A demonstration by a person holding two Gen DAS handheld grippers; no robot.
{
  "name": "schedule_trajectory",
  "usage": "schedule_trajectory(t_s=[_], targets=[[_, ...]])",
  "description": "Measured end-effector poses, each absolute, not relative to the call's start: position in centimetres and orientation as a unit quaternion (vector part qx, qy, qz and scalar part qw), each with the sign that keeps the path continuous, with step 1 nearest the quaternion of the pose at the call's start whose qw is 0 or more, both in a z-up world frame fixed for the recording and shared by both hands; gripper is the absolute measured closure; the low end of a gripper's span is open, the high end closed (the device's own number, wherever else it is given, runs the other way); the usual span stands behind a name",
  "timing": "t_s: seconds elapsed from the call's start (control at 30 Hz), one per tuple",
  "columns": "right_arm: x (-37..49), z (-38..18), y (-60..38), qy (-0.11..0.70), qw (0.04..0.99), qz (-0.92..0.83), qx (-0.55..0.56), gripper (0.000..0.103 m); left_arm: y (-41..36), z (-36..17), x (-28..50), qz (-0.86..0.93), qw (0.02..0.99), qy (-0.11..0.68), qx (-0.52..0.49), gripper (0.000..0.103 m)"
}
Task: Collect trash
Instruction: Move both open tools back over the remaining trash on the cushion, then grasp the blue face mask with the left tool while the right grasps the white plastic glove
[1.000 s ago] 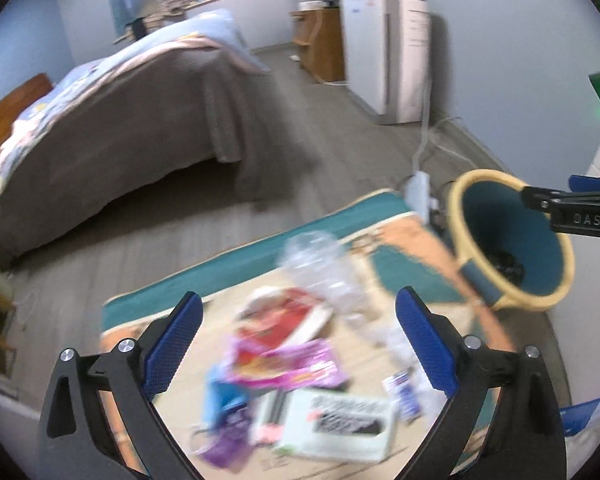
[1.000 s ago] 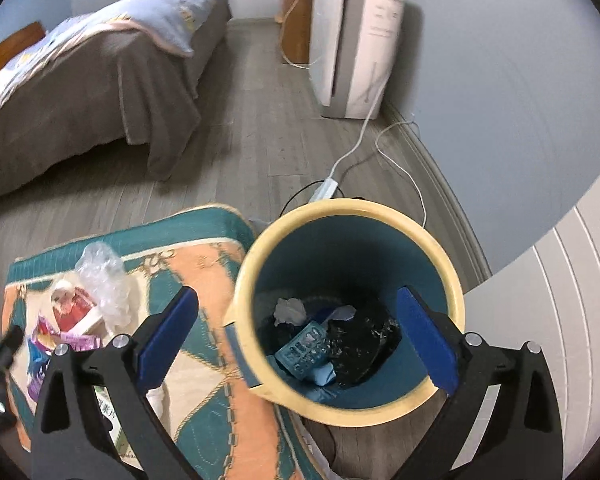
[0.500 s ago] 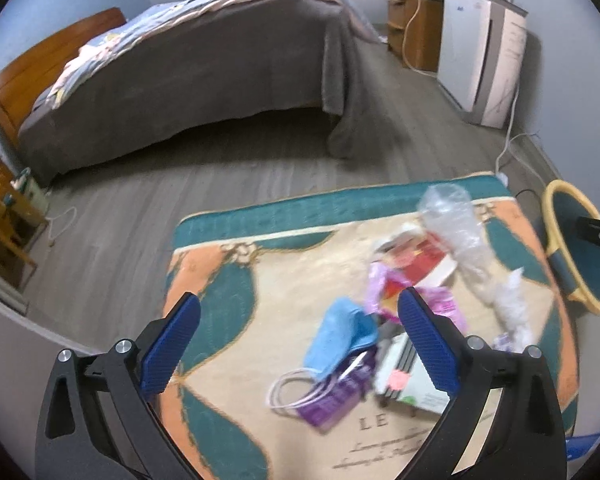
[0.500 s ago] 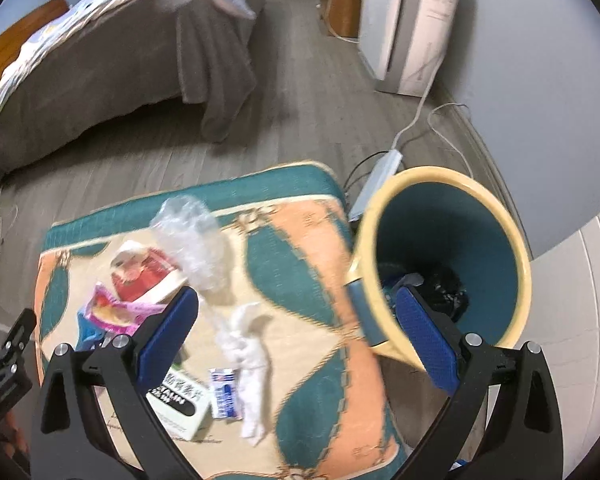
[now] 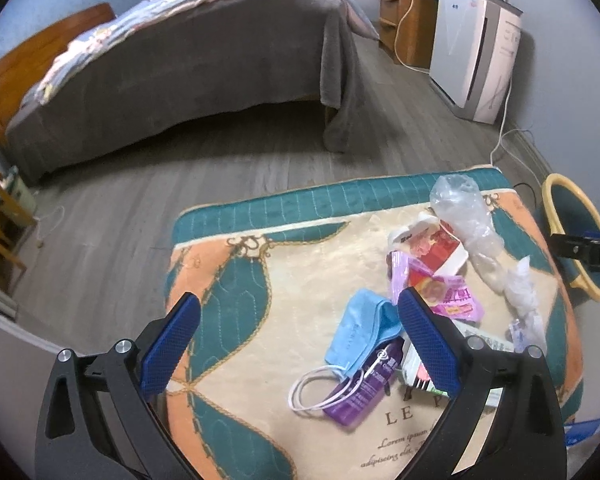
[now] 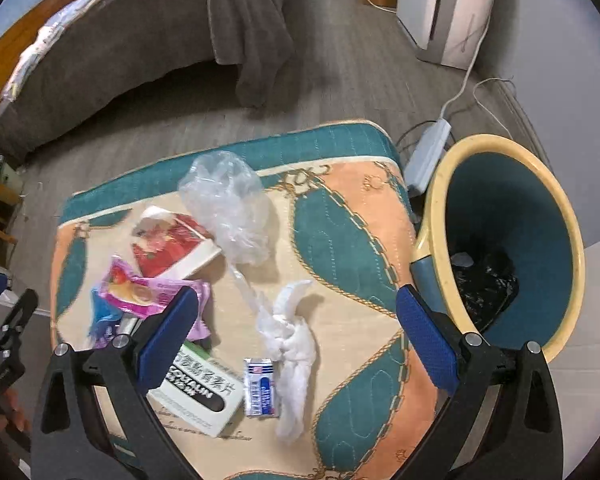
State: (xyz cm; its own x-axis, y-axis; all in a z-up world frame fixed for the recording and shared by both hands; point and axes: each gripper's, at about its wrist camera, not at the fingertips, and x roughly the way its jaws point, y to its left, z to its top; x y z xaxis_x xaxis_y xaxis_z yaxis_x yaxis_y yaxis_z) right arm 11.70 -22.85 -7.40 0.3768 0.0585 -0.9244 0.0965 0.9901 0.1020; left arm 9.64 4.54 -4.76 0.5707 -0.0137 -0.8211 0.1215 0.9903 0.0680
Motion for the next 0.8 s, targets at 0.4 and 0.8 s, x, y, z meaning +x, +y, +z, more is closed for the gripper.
schedule_trajectory(t_s=[0.4, 0.8], targets=[[12.5, -10.3, -21.2, 0.586, 0.809, 0.003, 0.041, 0.009, 1.6, -10.7, 10.4, -0.101, 0.839, 0.518, 0.134, 0.01], [12.2, -14.4, -19.7, 0.658, 0.752, 0.037, 0.02, 0.066, 1.2, -13.0, 11.8, -0.13, 0.811, 0.562, 0.102, 0.067]])
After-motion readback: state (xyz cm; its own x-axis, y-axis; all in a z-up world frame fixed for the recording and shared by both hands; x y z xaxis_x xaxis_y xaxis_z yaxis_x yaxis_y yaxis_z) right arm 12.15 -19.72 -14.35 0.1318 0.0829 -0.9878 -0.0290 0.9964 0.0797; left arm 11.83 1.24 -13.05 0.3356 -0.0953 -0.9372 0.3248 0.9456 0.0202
